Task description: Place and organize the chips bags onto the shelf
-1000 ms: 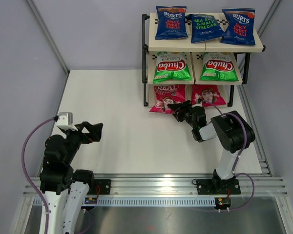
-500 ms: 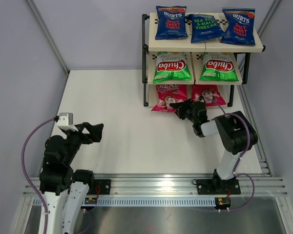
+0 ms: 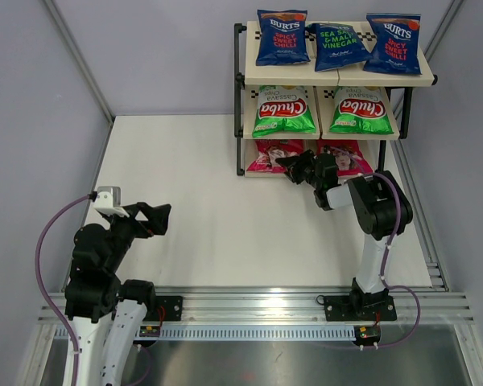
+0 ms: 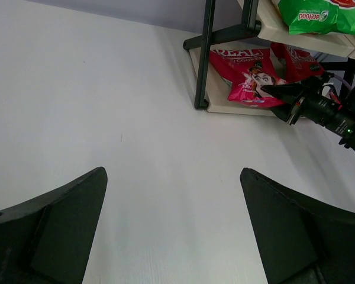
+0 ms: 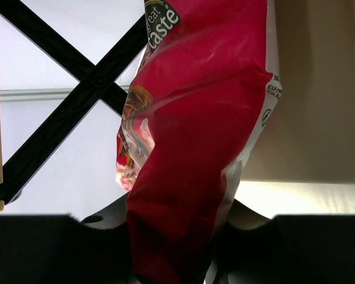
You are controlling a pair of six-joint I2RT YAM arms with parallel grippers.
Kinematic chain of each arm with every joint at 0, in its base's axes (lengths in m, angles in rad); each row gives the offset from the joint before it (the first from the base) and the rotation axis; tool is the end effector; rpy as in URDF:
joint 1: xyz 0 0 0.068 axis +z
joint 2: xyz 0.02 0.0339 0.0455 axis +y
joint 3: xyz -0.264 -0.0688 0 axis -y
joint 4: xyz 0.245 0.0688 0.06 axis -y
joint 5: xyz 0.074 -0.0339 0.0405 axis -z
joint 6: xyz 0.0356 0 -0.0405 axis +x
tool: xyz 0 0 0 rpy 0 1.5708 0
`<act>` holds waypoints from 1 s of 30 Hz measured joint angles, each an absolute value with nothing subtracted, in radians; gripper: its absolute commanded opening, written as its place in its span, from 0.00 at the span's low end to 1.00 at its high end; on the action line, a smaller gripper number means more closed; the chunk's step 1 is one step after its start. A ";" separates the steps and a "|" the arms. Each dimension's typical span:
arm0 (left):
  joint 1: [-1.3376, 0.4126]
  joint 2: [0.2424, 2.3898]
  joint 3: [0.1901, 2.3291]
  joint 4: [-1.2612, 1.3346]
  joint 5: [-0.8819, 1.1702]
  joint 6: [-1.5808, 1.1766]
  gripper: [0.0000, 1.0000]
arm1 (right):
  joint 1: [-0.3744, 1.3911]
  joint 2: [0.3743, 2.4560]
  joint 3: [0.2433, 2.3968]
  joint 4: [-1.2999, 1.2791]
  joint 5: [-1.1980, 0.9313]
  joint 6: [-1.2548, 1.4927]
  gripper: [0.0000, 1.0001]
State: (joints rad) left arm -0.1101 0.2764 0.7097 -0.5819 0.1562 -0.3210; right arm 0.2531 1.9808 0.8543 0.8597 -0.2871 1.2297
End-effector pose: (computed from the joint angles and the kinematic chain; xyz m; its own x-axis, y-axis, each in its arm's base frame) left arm 0.0701 -0.0133 0.3267 -0.2221 -0.2890 -0.9312 0.2017 0.9208 -0.3339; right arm 0.3741 0.1072 0.1317 -0.5609 0.7885 -0.2523 0.0717 0.3499 0.9340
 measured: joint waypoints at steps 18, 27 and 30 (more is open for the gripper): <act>-0.118 0.276 0.710 -0.582 0.157 -0.320 0.99 | 0.238 2.012 0.900 0.778 -0.308 1.219 0.59; -0.126 0.265 0.710 -0.582 0.152 -0.321 0.99 | 0.237 1.934 0.819 0.709 -0.281 1.221 0.58; -0.127 0.263 0.710 -0.582 0.150 -0.321 0.99 | 0.237 1.931 0.781 0.722 -0.281 1.234 0.48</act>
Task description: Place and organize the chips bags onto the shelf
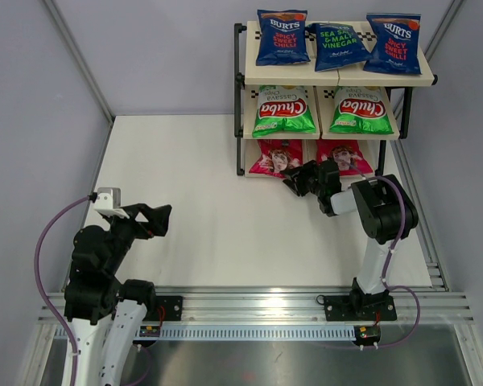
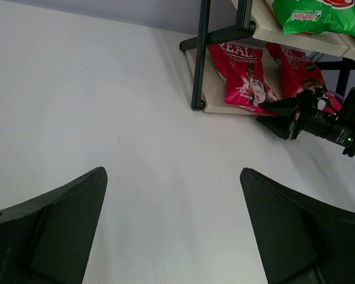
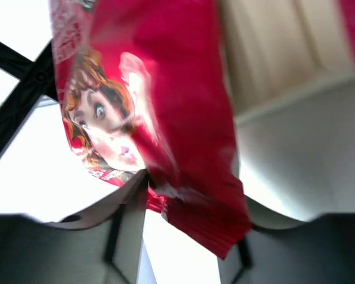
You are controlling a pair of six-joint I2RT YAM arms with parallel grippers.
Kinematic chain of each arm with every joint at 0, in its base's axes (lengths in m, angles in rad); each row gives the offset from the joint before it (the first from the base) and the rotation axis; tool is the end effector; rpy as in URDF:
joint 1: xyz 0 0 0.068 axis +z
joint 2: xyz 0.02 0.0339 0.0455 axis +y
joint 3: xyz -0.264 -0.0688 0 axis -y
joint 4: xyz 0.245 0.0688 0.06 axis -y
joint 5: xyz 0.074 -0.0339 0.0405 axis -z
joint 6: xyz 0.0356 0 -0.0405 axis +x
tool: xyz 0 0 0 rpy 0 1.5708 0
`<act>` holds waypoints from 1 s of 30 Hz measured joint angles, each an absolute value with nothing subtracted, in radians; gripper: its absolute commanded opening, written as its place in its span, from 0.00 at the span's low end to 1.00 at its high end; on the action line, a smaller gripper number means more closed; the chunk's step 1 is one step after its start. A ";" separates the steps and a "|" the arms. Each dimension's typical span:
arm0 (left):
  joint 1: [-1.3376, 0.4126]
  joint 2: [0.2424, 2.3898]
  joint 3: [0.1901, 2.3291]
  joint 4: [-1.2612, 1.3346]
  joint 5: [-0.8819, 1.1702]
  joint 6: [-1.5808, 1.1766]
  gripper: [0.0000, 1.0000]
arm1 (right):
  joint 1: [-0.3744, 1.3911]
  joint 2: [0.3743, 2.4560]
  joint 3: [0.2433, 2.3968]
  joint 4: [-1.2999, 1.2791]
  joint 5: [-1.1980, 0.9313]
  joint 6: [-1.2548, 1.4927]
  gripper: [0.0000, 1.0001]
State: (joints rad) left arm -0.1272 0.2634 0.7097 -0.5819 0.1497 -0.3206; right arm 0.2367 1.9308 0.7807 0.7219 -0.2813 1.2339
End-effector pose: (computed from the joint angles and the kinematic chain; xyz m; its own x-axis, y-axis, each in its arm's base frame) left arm 0.0672 -0.0139 0.3273 -0.2130 -0.2869 -0.9340 0.2159 0.9185 -0.3314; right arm 0.3537 0.0955 0.1165 -0.5777 0.7933 -0.1919 0.2253 0.3810 0.8967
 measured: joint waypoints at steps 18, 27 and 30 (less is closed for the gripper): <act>-0.132 0.263 0.710 -0.582 0.149 -0.321 0.99 | 0.236 1.927 0.828 0.705 -0.247 1.272 0.28; -0.132 0.263 0.710 -0.582 0.147 -0.321 0.99 | 0.236 1.934 0.862 0.702 -0.226 1.298 0.33; -0.132 0.263 0.710 -0.583 0.141 -0.321 0.99 | 0.236 1.930 0.856 0.704 -0.226 1.304 0.38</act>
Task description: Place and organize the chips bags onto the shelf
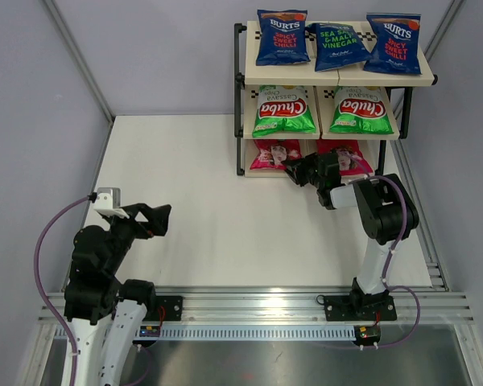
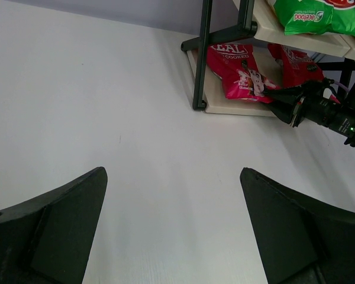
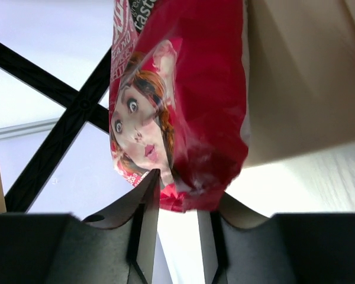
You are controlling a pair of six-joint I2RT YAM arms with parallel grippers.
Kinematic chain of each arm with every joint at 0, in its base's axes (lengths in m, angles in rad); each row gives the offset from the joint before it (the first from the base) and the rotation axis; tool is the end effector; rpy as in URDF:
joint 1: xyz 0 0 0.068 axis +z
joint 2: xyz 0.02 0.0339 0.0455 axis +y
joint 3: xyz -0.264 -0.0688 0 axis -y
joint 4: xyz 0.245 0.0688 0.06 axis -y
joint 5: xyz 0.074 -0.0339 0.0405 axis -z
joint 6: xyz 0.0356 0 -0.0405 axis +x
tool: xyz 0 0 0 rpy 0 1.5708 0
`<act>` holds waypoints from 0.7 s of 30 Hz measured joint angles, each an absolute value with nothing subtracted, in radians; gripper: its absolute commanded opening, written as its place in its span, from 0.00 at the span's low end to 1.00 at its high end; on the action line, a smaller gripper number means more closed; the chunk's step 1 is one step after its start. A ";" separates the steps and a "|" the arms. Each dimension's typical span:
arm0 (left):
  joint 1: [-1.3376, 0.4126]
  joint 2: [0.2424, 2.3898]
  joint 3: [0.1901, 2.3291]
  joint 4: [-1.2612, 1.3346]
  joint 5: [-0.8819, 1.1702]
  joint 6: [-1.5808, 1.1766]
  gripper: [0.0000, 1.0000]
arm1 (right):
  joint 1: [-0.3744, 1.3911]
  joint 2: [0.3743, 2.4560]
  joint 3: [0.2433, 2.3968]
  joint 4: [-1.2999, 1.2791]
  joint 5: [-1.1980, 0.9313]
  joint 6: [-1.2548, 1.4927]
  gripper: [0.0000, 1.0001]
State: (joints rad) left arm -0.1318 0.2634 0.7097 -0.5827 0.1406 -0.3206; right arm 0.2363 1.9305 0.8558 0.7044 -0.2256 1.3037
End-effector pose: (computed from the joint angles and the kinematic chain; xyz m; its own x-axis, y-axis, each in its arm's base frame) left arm 0.0672 -0.0139 0.3273 -0.2123 -0.2866 -0.9342 0.2116 0.9198 -0.3303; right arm 0.3711 0.0976 0.1344 -0.5085 0.8445 -0.1680 0.2256 0.3189 0.9205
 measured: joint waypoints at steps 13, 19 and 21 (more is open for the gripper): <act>-0.132 0.317 0.712 -0.620 -0.027 -0.338 0.99 | 0.234 1.653 0.672 0.686 -0.228 1.272 0.99; -0.129 0.351 0.712 -0.650 -0.072 -0.340 0.99 | 0.231 1.416 0.606 0.498 -0.200 1.139 0.99; -0.126 0.351 0.712 -0.653 -0.074 -0.339 0.99 | 0.229 1.322 0.606 0.400 -0.177 1.073 0.99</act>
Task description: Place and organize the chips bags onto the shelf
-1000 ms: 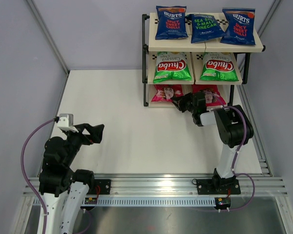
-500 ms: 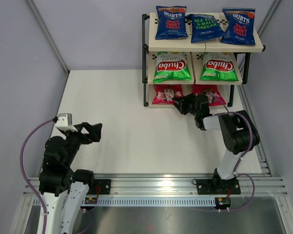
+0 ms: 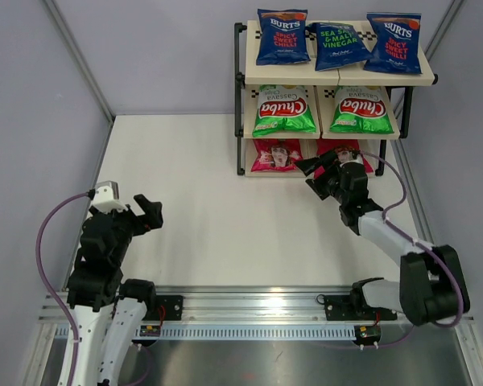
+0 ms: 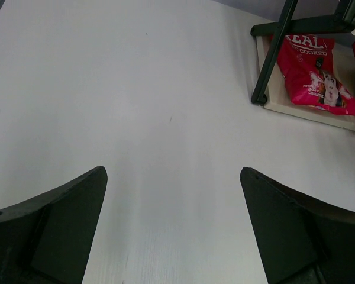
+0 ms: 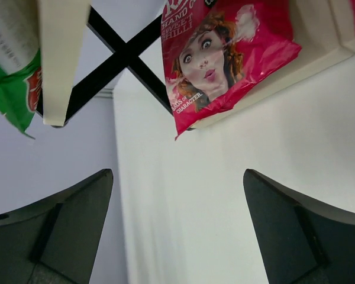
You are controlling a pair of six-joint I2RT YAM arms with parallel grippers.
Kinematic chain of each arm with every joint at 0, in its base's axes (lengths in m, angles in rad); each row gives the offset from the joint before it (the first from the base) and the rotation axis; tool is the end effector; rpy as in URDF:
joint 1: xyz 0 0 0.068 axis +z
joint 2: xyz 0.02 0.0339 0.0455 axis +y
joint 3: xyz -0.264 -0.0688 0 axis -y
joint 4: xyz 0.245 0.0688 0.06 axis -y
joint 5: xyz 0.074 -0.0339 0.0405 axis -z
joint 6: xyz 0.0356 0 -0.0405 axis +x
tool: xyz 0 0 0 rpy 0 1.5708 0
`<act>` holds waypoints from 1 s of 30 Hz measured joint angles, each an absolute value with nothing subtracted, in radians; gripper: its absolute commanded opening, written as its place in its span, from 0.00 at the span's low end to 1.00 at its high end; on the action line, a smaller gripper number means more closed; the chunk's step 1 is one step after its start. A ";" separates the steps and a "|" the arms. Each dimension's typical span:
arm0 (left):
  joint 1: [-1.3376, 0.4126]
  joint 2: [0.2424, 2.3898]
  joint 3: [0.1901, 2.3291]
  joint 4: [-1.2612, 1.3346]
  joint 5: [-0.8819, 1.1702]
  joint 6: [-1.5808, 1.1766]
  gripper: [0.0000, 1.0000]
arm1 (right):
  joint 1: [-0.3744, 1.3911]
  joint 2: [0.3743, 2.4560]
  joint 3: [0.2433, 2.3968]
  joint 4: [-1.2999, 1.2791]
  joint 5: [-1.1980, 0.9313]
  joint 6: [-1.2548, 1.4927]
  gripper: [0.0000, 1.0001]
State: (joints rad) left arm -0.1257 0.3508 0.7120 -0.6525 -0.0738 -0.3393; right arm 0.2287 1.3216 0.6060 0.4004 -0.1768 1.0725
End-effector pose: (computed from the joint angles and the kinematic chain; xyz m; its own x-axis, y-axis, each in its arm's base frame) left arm 0.0846 -0.0080 0.3155 -0.2870 -0.2983 -0.9103 -0.0430 0.9533 -0.2988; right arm 0.2740 0.0702 0.2201 -0.4834 0.7753 -0.4065 0.0807 0.5018 0.8612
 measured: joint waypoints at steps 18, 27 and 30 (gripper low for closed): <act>-0.120 0.398 0.698 -0.622 -0.131 -0.280 0.99 | 0.226 0.739 0.932 -0.577 0.095 0.460 0.99; -0.158 0.421 0.686 -0.620 -0.194 -0.242 0.99 | 0.226 0.550 1.159 -0.867 0.101 0.328 0.99; -0.175 0.422 0.698 -0.644 -0.221 -0.236 0.99 | 0.226 0.532 1.216 -0.930 0.110 0.302 1.00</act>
